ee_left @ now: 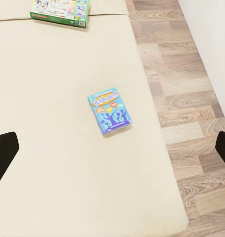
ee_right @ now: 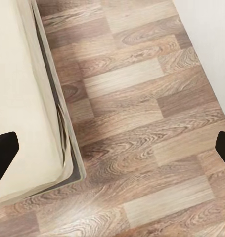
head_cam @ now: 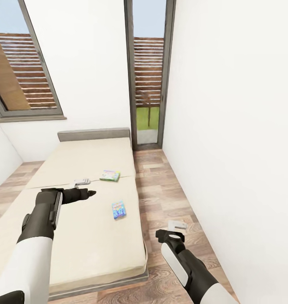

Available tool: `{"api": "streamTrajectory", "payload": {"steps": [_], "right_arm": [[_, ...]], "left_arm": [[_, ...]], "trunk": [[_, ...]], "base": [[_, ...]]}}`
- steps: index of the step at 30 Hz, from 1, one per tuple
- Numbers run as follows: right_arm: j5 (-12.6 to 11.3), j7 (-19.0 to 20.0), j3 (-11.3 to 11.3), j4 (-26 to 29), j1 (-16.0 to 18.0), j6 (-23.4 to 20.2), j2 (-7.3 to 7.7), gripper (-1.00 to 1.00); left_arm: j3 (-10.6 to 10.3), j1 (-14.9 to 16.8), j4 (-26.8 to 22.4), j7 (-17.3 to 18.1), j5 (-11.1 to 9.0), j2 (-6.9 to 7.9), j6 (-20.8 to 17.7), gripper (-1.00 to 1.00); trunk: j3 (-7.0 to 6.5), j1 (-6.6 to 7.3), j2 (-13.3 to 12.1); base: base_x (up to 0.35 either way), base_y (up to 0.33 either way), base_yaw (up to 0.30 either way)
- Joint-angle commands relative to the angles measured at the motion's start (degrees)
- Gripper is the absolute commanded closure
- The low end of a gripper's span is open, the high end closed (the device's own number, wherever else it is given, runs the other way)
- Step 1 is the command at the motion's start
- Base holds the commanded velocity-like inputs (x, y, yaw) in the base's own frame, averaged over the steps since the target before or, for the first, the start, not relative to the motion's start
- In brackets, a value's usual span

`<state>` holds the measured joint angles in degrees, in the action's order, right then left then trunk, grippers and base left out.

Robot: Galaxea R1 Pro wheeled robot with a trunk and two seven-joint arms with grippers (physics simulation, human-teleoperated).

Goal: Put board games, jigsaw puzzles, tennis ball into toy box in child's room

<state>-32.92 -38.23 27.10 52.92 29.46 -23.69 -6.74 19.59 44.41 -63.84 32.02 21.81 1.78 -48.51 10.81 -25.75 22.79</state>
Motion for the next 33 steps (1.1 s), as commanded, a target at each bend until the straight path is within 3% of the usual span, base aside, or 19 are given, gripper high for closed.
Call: {"api": "streamTrajectory", "payload": {"steps": [1,18,33], "right_arm": [[-0.4,-0.4,0.2,0.1,0.1,-0.2,0.03,-1.0],[-0.3,-0.4,0.2,0.1,0.1,-0.2,-0.03,-1.0],[-0.3,-0.4,0.3,0.1,0.0,-0.2,-0.03,-1.0]], "left_arm": [[0.1,0.1,-0.1,0.6,0.6,-0.02,-0.1,-1.0],[0.1,0.1,-0.1,0.6,0.6,-0.02,-0.2,-1.0],[0.2,0.1,-0.1,0.6,0.6,-0.02,-0.1,-1.0]], "trunk": [[0.14,-0.04,0.1],[0.53,-0.04,0.1],[0.89,-0.04,0.1]], "base": [[0.009,-0.009,0.0],[0.131,-0.107,0.0],[0.022,-0.012,0.0]]}}
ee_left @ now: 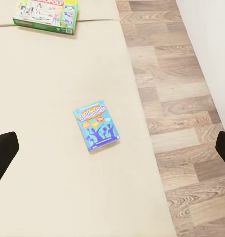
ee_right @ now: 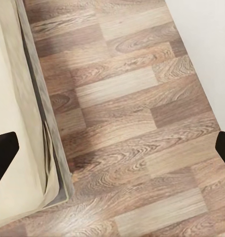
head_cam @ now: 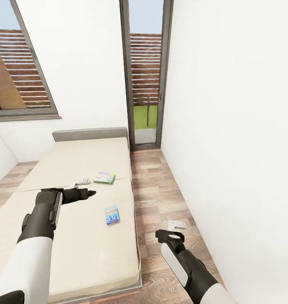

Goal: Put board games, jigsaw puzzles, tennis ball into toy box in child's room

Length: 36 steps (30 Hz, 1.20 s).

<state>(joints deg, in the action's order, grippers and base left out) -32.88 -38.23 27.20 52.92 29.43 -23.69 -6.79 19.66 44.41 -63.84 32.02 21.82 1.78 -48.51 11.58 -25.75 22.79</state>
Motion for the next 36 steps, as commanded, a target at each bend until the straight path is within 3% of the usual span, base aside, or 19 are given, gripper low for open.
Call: {"api": "streamTrajectory", "payload": {"steps": [1,8,22,36], "right_arm": [[-0.3,-0.4,0.2,0.1,0.1,-0.2,0.03,-1.0],[-0.3,-0.4,0.3,0.1,0.1,-0.2,0.03,-1.0],[-0.3,-0.4,0.5,0.1,0.0,-0.2,0.01,-1.0],[-0.3,-0.4,0.5,0.1,0.1,-0.2,0.03,-1.0]], "left_arm": [[0.1,0.1,-0.1,0.6,0.6,-0.02,-0.1,-1.0],[0.1,0.1,-0.1,0.6,0.6,-0.02,-0.1,-1.0],[0.1,0.1,-0.1,0.6,0.6,-0.02,-0.1,-1.0],[0.1,0.1,-0.1,0.5,0.6,-0.02,-0.1,-1.0]], "trunk": [[0.15,-0.03,0.1],[0.33,-0.03,0.1],[0.91,-0.03,0.1],[0.98,-0.03,0.1]], "base": [[0.001,-0.001,0.0],[0.0,0.0,0.015],[0.0,0.0,0.158],[0.003,0.0,0.016]]}}
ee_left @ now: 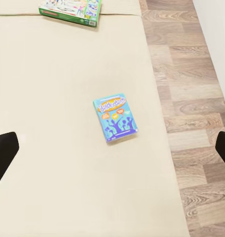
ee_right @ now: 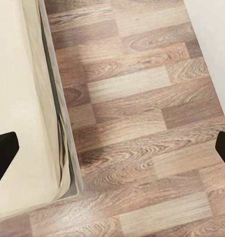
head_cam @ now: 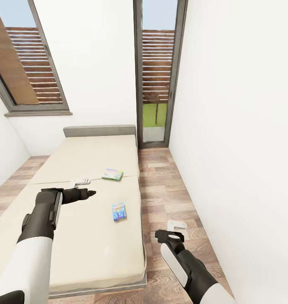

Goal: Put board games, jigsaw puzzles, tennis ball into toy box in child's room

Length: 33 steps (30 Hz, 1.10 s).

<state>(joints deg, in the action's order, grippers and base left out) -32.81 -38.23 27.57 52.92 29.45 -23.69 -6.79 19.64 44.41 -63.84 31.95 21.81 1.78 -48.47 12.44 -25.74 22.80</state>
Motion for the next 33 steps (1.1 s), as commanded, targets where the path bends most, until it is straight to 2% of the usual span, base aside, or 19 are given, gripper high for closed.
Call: {"api": "streamTrajectory", "payload": {"steps": [1,17,33], "right_arm": [[-0.4,-0.4,0.2,0.1,0.1,-0.2,0.03,-1.0],[-0.3,-0.4,0.1,0.1,0.0,-0.2,0.03,-1.0],[-0.3,-0.4,0.1,0.1,0.0,-0.2,0.03,-1.0]], "left_arm": [[0.1,0.1,-0.1,0.6,0.6,-0.02,-0.1,-1.0],[0.1,0.1,-0.1,0.6,0.6,-0.02,-0.1,-1.0],[0.1,0.1,-0.1,0.6,0.6,-0.02,-0.1,-1.0]], "trunk": [[0.12,-0.04,0.1],[0.12,-0.04,0.1],[0.12,-0.04,0.1]], "base": [[0.043,0.0,0.001],[0.098,0.0,0.0],[0.208,-0.044,0.0]]}}
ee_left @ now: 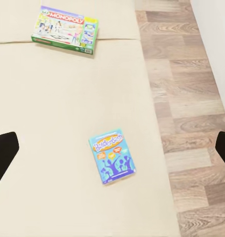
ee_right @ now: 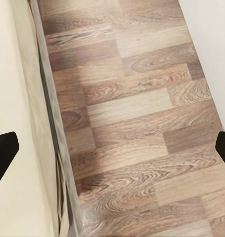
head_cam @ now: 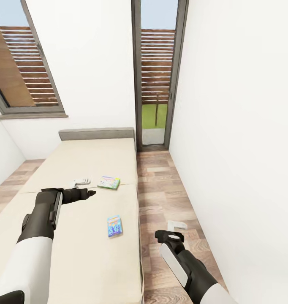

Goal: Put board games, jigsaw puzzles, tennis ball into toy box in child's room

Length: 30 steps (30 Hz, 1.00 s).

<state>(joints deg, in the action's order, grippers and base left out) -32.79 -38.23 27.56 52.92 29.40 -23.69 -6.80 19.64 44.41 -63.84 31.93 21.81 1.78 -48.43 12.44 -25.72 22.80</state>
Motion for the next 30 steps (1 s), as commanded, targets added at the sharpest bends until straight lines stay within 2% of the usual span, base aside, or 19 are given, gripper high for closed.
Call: {"api": "streamTrajectory", "payload": {"steps": [1,18,30], "right_arm": [[-0.3,-0.4,0.2,0.1,0.1,-0.2,0.03,-1.0],[-0.3,-0.4,0.4,0.1,0.0,-0.1,0.01,-1.0],[-0.3,-0.5,0.4,0.1,0.0,-0.1,0.03,-1.0]], "left_arm": [[0.1,0.1,-0.1,0.6,0.6,-0.02,-0.2,-1.0],[0.1,0.1,-0.1,0.6,0.6,-0.02,-0.1,-1.0],[0.1,0.1,-0.1,0.6,0.5,-0.02,-0.1,-1.0]], "trunk": [[0.11,-0.06,0.1],[0.11,-0.06,0.1],[0.11,-0.06,0.1]], "base": [[0.263,-0.126,0.0],[0.265,-0.135,0.0],[0.083,-0.023,0.0]]}}
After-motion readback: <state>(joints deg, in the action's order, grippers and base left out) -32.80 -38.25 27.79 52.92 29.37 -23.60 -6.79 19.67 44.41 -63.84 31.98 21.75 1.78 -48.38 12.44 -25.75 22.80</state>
